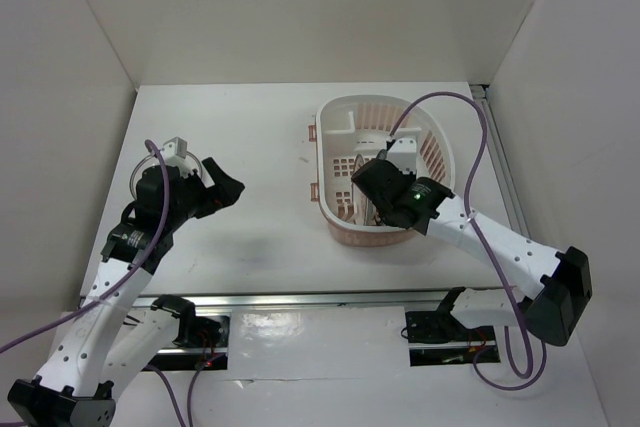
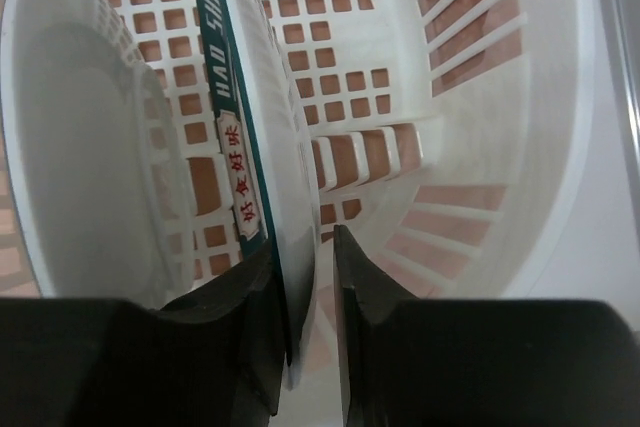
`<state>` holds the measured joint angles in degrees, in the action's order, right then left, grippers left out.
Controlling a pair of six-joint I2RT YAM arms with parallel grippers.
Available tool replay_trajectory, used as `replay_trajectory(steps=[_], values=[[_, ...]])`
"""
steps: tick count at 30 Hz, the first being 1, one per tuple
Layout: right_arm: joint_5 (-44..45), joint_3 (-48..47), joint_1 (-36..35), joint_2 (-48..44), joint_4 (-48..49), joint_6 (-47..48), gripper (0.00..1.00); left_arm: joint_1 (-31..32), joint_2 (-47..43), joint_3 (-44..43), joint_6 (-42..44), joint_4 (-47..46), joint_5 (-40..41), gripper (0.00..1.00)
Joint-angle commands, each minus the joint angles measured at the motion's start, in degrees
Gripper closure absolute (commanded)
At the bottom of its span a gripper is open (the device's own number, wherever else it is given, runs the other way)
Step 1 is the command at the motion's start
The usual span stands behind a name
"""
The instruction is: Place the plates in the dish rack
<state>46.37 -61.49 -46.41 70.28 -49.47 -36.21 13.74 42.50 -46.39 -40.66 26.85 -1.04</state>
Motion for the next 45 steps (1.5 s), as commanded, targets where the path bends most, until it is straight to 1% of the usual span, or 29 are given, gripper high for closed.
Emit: replay_trajectory(steps=[1,7,8,10,12,18,21,25,26,27,28,29,30,33,34,36,37,38,39,40,41,42,43,45], values=[[2.5,-2.1,-1.0,0.0,0.3,-3.3,0.7,0.1,-0.8,-1.6,0.9,-1.0,0.8,0.0],[3.6,-3.8,-2.1,0.0,-1.1,-4.6,0.63,0.1,-0.8,-1.6,0.9,-1.0,0.8,0.0],[3.6,-4.3,-2.6,0.6,-1.7,-5.4,0.59,0.1,-0.8,-1.6,0.9,-1.0,0.8,0.0],[4.2,-4.9,-3.2,0.6,-2.5,-6.0,0.58,0.1,-0.8,-1.6,0.9,-1.0,0.8,0.0],[4.3,-5.4,-3.2,1.2,-3.9,-6.6,0.48,0.1,-0.8,-1.6,0.9,-1.0,0.8,0.0],[5.3,-7.8,-4.4,1.2,-7.5,-9.0,0.35,0.1,-0.8,-1.6,0.9,-1.0,0.8,0.0],[5.3,-8.9,-4.4,1.2,-9.5,-10.4,0.33,0.1,-0.2,-1.6,0.9,-1.0,0.8,0.0],[5.3,-10.8,-5.0,0.6,-10.7,-10.4,0.27,0.1,0.3,-1.6,0.3,-1.0,0.8,0.0],[5.3,-11.4,-5.7,0.6,-10.7,-10.4,0.27,0.1,0.3,-1.0,0.3,-1.0,1.4,0.0],[5.3,-12.0,-6.2,0.0,-11.3,-10.4,0.25,0.1,0.9,-1.0,-0.2,-1.0,2.4,0.0],[5.3,-12.7,-6.2,-0.6,-12.0,-10.4,0.21,0.1,0.9,-1.0,-1.0,-1.0,3.3,0.0],[5.3,-14.5,-6.9,-0.6,-12.1,-9.9,0.21,0.1,1.5,-1.0,-1.7,0.3,4.7,0.0],[5.3,-15.5,-7.5,-1.2,-13.2,-8.5,0.2,-0.4,2.1,-1.0,-2.7,1.6,8.2,0.0],[6.6,-20.3,-8.0,-1.2,-14.2,-5.8,0.18,-0.9,2.1,-1.6,-9.0,9.0,15.0,0.0],[7.2,-21.3,-8.5,-0.7,-14.2,-3.1,0.14,-2.2,0.7,-1.1,-12.1,10.2,17.7,0.0],[5.1,-21.8,-9.3,-0.7,-10.1,2.2,0.13,-3.4,-2.7,2.1,-14.9,11.0,19.0,0.0],[1.6,-21.8,-10.0,-1.2,-4.3,8.0,0.08,-4.7,-4.7,3.6,-17.1,11.0,19.0,0.0],[-1.7,-20.3,-10.0,-1.2,-0.7,11.4,0.07,-5.3,-8.8,6.5,-18.0,11.0,19.0,0.0],[-5.5,-19.3,-10.0,-2.2,3.1,14.9,0.04,-6.3,-10.6,8.0,-18.0,10.0,19.0,0.0],[-13.0,-18.3,-10.0,-3.4,9.9,20.2,0.02,-6.4,-11.9,9.5,-19.6,8.0,19.0,0.0],[-17.0,-17.6,-10.0,-3.4,12.8,22.3,0.0,-7.3,-12.6,12.0,-20.2,6.8,19.0,0.0],[-20.0,-16.9,-10.0,-3.4,15.1,24.1,0.0,-7.9,-12.1,13.1,-20.9,5.9,18.4,0.0],[-21.8,-16.9,-10.0,-2.4,16.2,24.8,0.0,-9.2,-11.2,14.3,-20.9,4.6,17.0,0.0],[-26.1,-19.3,-10.0,-0.5,16.8,26.1,0.0,-11.0,-7.5,17.7,-22.3,-1.4,14.8,0.0]])
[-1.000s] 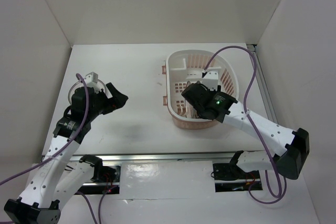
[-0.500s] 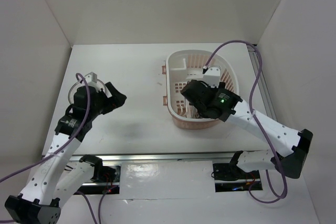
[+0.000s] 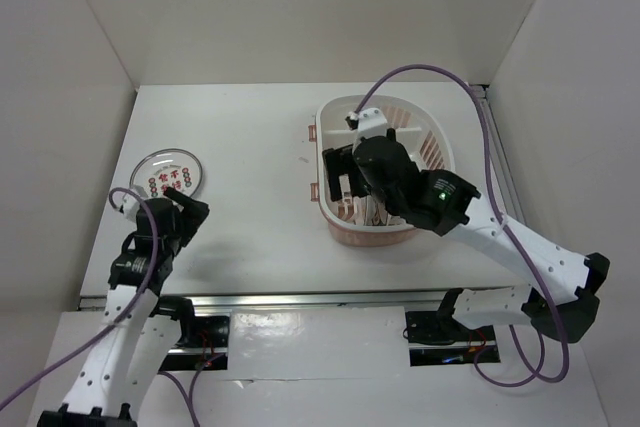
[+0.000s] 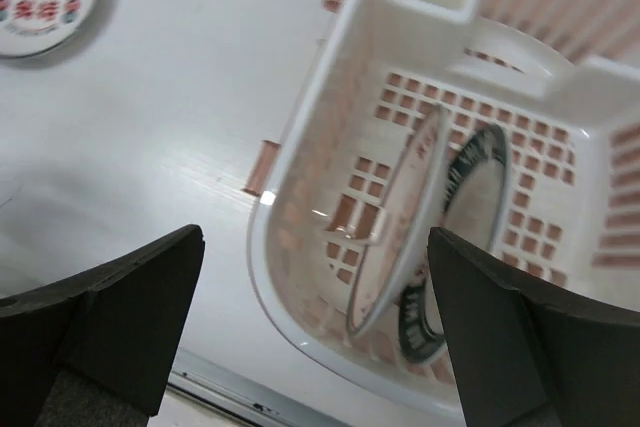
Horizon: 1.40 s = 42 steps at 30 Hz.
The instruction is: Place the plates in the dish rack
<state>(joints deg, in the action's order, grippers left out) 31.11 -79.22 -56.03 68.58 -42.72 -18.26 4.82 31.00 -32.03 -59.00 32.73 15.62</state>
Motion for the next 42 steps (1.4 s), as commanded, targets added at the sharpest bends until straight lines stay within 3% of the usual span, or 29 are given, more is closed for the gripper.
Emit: replay_trajectory(steps=[1,9,14,23,28,38,40,41,42], values=[[-11.7,-1.6,-0.9,2.1,10.0,8.2,0.0,-4.0,4.9,4.8,-4.5,-9.9,-3.3,0.0],[-15.5,-0.2,-0.9,2.7,14.3,9.7,0.0,-12.8,12.5,13.3,-10.5,-28.9,-9.6,0.0],[-16.1,1.8,-0.9,2.0,14.9,10.3,0.0,-15.4,15.2,15.1,-12.5,-36.1,-6.1,0.0],[-18.0,3.5,-0.9,0.9,15.9,10.3,0.0,-20.9,29.3,15.2,-15.4,-42.9,-5.4,0.0],[-18.6,4.1,-1.4,0.3,16.4,9.7,0.0,-24.1,37.9,12.7,-15.4,-44.5,-5.4,0.05],[-18.6,5.7,-1.5,-0.7,18.2,8.2,0.0,-28.0,46.9,11.6,-15.9,-49.3,-9.5,0.24],[-18.6,5.7,-1.5,-0.7,18.2,8.2,0.0,-28.5,48.7,10.9,-15.9,-49.3,-9.5,0.32],[-18.6,5.7,-1.5,-0.7,18.2,8.2,0.0,-28.5,49.2,10.9,-15.9,-49.3,-10.0,0.45],[-18.6,5.7,-1.5,-0.7,18.2,8.2,0.0,-28.5,49.2,10.9,-15.3,-49.3,-10.0,0.5]])
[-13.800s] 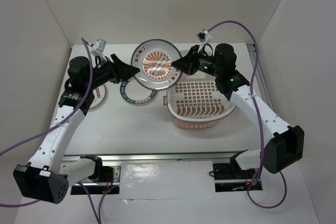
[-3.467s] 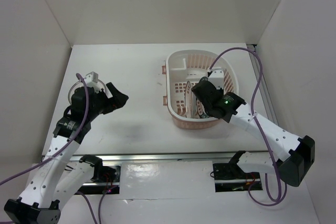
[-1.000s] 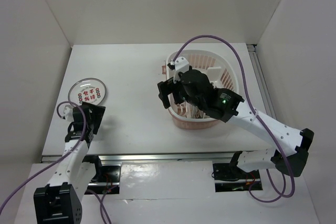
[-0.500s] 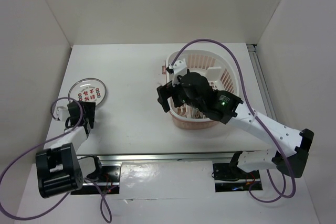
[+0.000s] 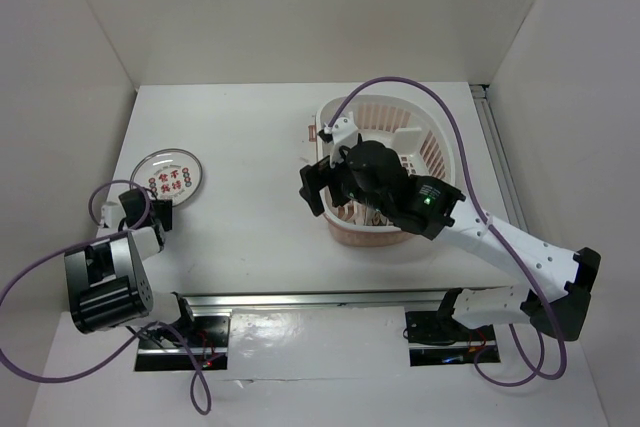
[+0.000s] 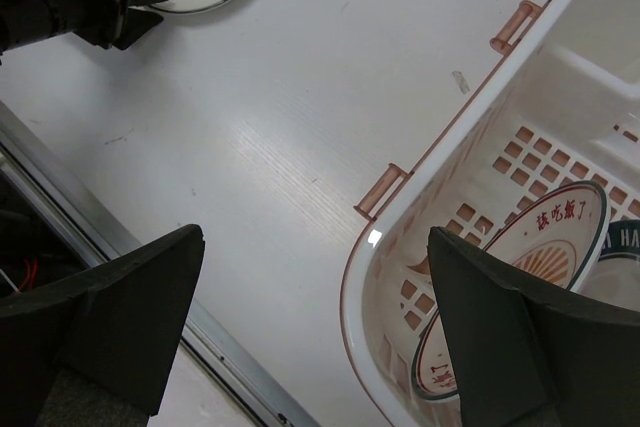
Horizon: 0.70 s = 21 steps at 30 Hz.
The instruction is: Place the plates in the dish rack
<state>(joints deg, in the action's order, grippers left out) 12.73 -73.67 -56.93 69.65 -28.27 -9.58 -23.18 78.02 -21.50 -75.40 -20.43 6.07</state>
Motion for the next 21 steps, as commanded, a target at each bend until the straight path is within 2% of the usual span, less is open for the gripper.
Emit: replay_trajectory(steps=[1,3,6,8,11,17,21], values=[[-0.3,0.2,-0.6,-1.8,3.8,-0.5,0.0,-0.6,2.7,0.4,1.1,3.8,-0.4,0.54],[-0.3,0.2,-0.6,-1.8,4.3,-0.5,0.0,-1.1,3.3,-0.3,1.1,4.5,-1.0,0.65],[-0.9,0.7,-0.6,-2.3,4.8,-1.1,0.0,-1.6,4.7,-2.9,1.7,7.0,-1.0,0.76],[-0.9,0.7,-0.6,-2.9,4.8,-1.8,0.0,-1.6,5.6,-4.0,1.7,8.1,-1.0,0.92],[-1.4,0.7,-0.6,-2.9,4.8,-1.8,0.0,-2.2,7.0,-5.7,1.7,10.0,-1.8,1.0],[-0.3,1.2,-0.6,-2.9,4.8,-1.8,0.0,-2.7,9.2,-7.6,4.3,8.5,-5.3,1.0],[0.4,1.8,-0.6,-2.9,4.8,-1.8,0.0,-2.7,2.9,-6.9,7.8,6.0,-8.5,1.0]])
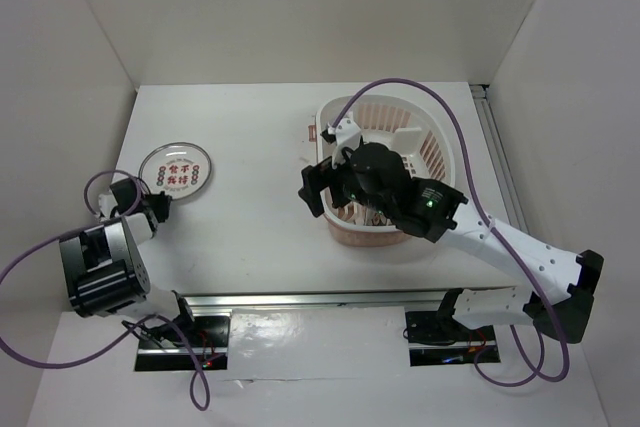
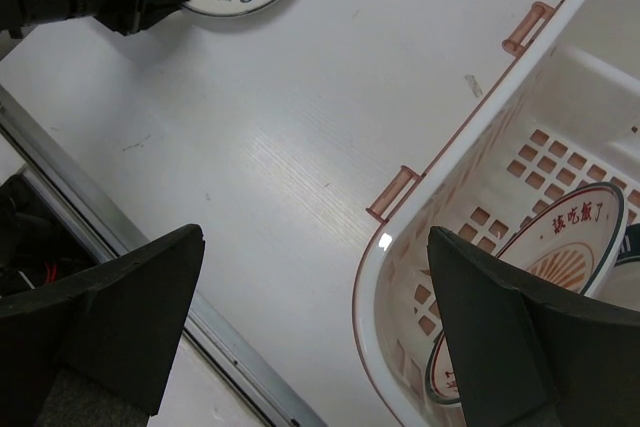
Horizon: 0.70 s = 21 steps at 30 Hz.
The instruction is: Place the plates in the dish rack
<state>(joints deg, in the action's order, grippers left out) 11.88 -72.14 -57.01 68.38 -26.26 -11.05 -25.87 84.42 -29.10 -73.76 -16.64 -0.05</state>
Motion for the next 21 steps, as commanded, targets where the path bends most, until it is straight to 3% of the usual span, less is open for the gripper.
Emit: replay_trajectory(steps=[1,8,15,19,21], values=[[1.2,0.2,-0.5,-1.6,2.8,-0.3,0.0,-0.1,-5.5,0.7,6.7,2.2,-2.4,1.0],[1.2,0.8,-0.5,-1.0,5.0,-0.3,0.0,5.1,-23.1,-1.8,12.9,7.0,-0.2,1.0],[-2.6,-3.1,0.1,2.9,7.8,3.0,0.0,9.0,-31.8,-4.1,19.3,6.7,-15.9,1.0],[-17.2,-5.3,6.7,6.8,13.7,5.7,0.0,9.0,-38.0,-3.6,21.0,2.3,-33.1,1.0],[-24.9,-7.0,9.5,8.4,16.3,5.7,0.0,9.0,-40.4,-3.6,21.0,-0.8,-37.5,1.0]])
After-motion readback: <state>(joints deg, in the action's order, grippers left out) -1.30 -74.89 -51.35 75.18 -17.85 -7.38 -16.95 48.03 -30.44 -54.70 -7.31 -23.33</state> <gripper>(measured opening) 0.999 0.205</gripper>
